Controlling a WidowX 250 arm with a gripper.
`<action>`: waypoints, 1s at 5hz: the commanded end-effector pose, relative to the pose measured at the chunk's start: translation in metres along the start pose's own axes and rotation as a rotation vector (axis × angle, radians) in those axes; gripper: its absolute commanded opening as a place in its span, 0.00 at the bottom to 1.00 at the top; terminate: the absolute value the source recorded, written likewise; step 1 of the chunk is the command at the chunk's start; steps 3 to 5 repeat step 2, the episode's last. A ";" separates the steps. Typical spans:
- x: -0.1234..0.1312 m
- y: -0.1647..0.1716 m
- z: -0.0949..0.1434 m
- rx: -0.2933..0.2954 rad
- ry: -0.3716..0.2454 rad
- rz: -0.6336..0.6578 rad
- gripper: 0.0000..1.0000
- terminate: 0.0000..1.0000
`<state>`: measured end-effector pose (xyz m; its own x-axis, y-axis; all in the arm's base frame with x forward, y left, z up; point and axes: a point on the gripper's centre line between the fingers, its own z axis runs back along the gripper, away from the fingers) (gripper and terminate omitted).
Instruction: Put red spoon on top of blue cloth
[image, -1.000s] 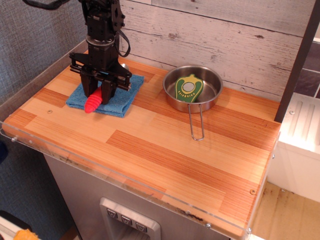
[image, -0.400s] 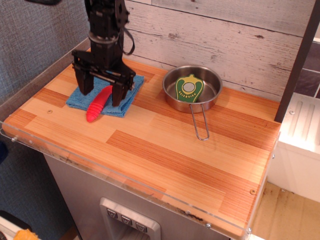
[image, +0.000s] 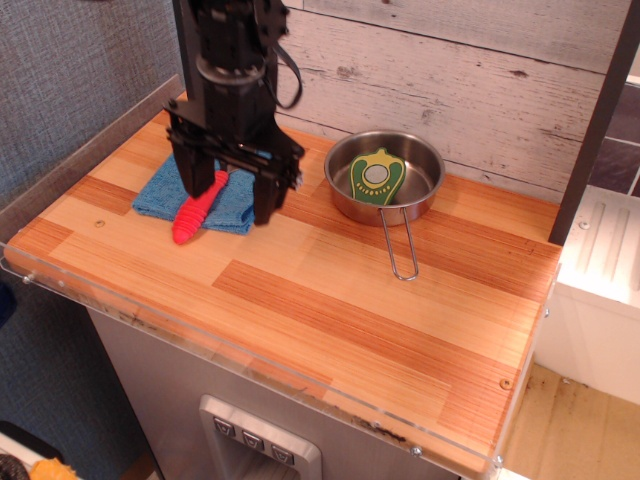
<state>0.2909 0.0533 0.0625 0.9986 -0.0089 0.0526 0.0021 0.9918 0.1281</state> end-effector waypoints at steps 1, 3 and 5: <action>0.006 -0.002 0.011 0.014 -0.044 -0.019 1.00 0.00; 0.006 -0.002 0.011 0.014 -0.044 -0.019 1.00 1.00; 0.006 -0.002 0.011 0.014 -0.044 -0.019 1.00 1.00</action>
